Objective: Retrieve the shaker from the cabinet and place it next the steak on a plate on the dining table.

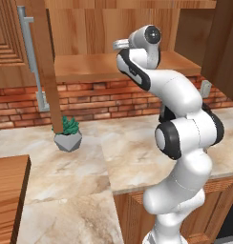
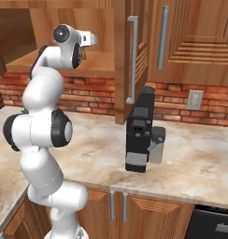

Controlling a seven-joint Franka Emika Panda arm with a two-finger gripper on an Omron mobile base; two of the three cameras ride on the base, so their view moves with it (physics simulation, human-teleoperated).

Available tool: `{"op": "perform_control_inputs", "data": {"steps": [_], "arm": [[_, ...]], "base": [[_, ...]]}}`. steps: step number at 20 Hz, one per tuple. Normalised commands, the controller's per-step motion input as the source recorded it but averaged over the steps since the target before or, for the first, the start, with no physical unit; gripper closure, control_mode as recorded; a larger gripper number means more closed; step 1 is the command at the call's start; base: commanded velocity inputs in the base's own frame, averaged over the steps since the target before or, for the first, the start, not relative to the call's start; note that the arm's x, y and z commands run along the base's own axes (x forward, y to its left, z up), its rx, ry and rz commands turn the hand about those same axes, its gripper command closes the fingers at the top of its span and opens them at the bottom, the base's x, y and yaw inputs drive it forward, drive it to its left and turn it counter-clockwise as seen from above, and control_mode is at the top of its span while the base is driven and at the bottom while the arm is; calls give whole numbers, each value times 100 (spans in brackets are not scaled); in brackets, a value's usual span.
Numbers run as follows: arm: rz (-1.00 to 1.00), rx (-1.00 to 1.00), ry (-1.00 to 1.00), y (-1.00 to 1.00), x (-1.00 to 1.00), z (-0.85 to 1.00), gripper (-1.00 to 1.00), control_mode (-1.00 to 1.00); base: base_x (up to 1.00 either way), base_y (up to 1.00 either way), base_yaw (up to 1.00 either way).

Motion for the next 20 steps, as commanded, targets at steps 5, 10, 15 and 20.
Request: {"op": "perform_control_inputs", "data": {"steps": [5,10,15,20], "arm": [[0,0,0,9,20,-4,-100,-100],[0,0,0,0,12,-4,-100,-100],[0,0,0,2,19,-9,-100,-100],[0,0,0,14,14,-12,100,-100]], "base": [[0,0,0],[0,0,0],[0,0,0],[0,0,0]]}}
